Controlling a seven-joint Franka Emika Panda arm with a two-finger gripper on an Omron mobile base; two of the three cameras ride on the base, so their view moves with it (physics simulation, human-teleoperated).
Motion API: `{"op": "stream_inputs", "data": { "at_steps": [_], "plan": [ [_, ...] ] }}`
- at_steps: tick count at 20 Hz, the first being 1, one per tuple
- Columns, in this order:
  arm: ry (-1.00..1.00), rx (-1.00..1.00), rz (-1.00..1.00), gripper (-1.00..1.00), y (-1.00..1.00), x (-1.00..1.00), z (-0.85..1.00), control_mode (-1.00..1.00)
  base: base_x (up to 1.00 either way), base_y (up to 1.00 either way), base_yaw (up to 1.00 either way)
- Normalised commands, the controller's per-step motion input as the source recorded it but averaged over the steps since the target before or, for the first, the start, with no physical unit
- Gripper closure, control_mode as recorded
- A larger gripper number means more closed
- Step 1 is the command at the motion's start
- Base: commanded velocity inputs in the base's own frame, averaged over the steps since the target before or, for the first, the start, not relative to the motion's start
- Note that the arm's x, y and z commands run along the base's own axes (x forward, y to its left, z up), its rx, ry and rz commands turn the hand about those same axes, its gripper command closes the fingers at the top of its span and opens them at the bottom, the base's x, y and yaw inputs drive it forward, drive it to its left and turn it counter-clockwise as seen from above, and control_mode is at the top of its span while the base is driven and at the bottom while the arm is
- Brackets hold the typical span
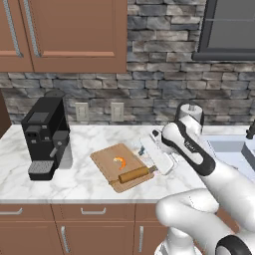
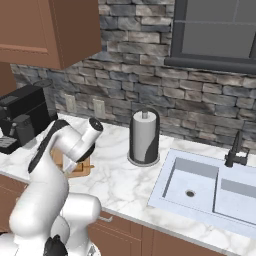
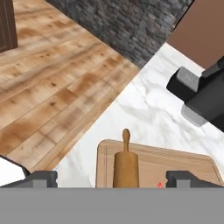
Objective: Open the cabinet, retrieve the rolling pin, and place it next to the meat on the cutting board to prepare for tenderizing.
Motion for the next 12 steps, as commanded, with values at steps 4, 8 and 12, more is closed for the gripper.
{"op": "stream_inputs", "data": {
  "at_steps": [4, 8, 12],
  "plan": [
    [-0.07, 0.00, 0.00, -1.00, -0.12, -0.50, 0.63, -1.00, 0.00, 0.00, 0.00],
    [-0.08, 0.00, 0.00, -1.00, -0.02, -0.63, 0.64, -1.00, 0.00, 0.00, 0.00],
    [-0.08, 0.00, 0.00, -1.00, 0.00, -0.59, 0.72, -1.00, 0.00, 0.00, 0.00]
  ]
}}
